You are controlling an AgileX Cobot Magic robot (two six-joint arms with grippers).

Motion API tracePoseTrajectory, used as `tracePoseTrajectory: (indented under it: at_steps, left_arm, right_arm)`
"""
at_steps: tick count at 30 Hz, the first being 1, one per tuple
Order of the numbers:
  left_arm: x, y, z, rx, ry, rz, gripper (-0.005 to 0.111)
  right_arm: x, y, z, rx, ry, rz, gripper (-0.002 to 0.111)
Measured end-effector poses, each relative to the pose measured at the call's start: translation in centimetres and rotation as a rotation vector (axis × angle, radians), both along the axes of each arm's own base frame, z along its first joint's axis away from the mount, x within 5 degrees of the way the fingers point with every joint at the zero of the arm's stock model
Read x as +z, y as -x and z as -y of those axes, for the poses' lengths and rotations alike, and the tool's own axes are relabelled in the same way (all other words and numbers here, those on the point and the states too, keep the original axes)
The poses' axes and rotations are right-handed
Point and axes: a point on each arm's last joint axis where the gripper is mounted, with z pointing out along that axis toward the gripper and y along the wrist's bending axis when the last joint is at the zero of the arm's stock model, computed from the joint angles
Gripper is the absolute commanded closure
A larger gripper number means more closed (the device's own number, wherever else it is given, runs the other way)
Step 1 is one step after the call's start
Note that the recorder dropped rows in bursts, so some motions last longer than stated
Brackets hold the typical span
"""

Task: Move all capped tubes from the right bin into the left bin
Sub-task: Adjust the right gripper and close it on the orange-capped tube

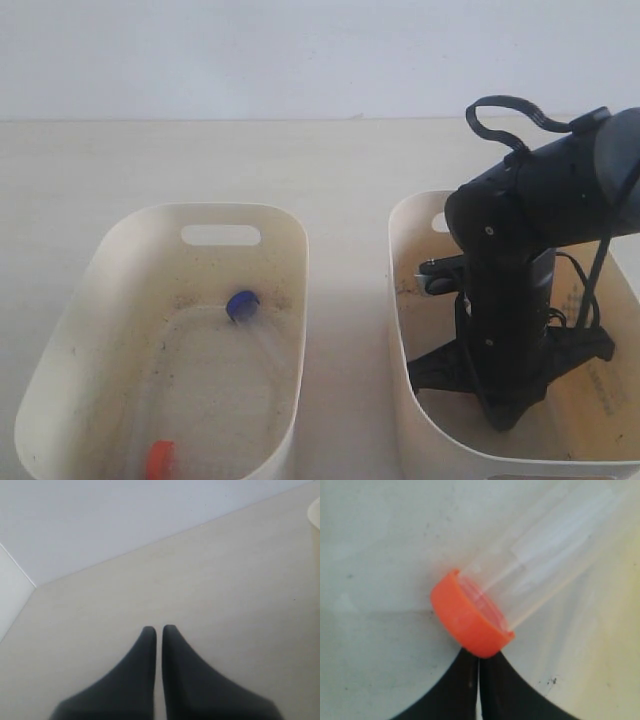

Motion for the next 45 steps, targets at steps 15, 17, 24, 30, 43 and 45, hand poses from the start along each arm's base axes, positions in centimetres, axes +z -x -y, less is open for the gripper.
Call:
tracePoseTrajectory:
  at_steps: [15,17,24,30,43,45]
  left_arm:
    - [0.0,0.0,0.0,0.0,0.0,0.0,0.102]
    - [0.0,0.0,0.0,0.0,0.0,0.0,0.102]
    - [0.0,0.0,0.0,0.0,0.0,0.0,0.102]
    - [0.0,0.0,0.0,0.0,0.0,0.0,0.102]
    - [0.0,0.0,0.0,0.0,0.0,0.0,0.102]
    - [0.0,0.0,0.0,0.0,0.0,0.0,0.102]
  right_arm:
    - [0.1,-0.1,0.0,-0.019,-0.004,0.018,0.039]
    - [0.1,-0.2,-0.1,-0.02,-0.011,0.026,0.048]
    - [0.1,-0.7,-0.5,-0.09,-0.057,0.089,0.051]
    - [0.1,-0.9,-0.2,-0.161,-0.024,0.132,0.024]
    - [0.3,-2.4,0.0,-0.337,-0.02,0.319,0.053]
    - [0.2,-2.5,-0.1,-0.365,-0.024,0.33,0.078]
